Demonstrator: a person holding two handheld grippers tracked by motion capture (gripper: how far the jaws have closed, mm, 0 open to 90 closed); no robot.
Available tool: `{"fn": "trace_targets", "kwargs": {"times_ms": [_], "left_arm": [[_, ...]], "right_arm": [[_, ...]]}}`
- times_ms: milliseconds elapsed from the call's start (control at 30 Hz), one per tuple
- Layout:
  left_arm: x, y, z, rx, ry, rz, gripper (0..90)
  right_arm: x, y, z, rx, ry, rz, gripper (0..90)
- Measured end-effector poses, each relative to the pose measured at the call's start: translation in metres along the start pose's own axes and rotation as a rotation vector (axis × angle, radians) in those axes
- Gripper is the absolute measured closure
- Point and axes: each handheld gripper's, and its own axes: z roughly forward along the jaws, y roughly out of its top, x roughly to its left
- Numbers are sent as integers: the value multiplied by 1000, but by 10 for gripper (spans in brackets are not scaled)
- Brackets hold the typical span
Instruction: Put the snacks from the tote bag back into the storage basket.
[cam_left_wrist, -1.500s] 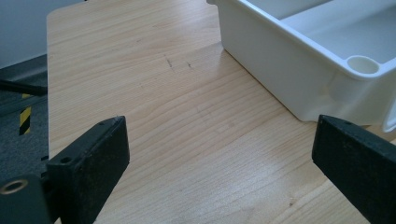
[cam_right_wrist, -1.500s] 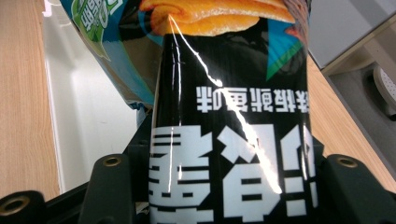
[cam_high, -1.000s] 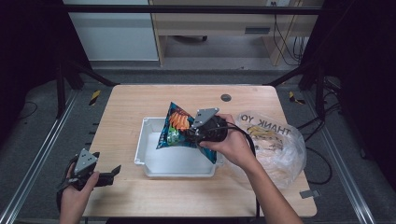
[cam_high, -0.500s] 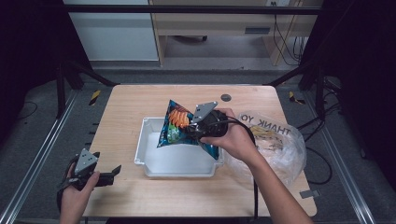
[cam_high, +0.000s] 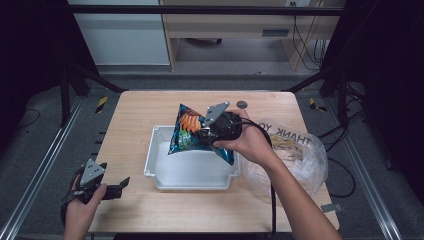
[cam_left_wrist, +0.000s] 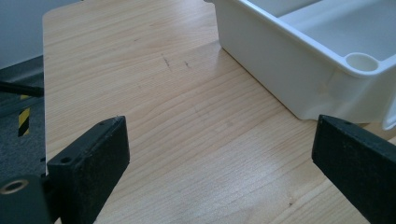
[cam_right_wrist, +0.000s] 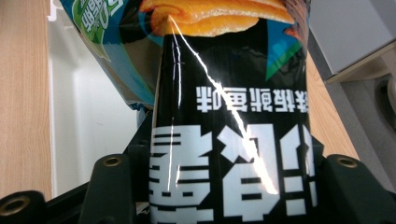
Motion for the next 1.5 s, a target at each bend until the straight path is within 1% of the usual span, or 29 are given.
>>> {"fn": "trace_targets", "kwargs": {"times_ms": [33,67,200,300,433,467,533,733,1033,1067,1267,1333,1467,1500], "left_arm": [[0,0,0,0,0,0,38],[0,0,0,0,0,0,38],[0,0,0,0,0,0,37],[0,0,0,1,-1,2,37],[0,0,0,1,-2,3,37],[0,0,0,1,-2,3,37],[0,0,0,0,-2,2,37],[1,0,0,-2,-1,0,37],[2,0,0,-3,-2,0,38],[2,0,-1,-3,-2,0,37],[2,0,-1,-3,0,-2,38],[2,0,-1,-3,-2,-2,38],[2,0,-1,-4,0,-3,38],[3,0,-1,-5,0,-3,38]], "right_arm": [[0,0,1,3,0,0,433],[0,0,5,21,7,-6,433],[2,1,12,32,18,-19,433],[3,3,20,33,36,-33,433],[4,5,25,40,42,-31,433],[4,5,28,43,48,-39,433],[5,6,31,39,54,-41,433],[6,7,42,53,66,-49,433],[8,8,49,68,76,-62,433],[9,8,49,66,76,-56,433],[9,6,51,74,84,-64,433],[11,5,52,78,85,-56,433],[13,4,54,85,88,-64,433],[13,3,54,86,89,-59,433]]}}
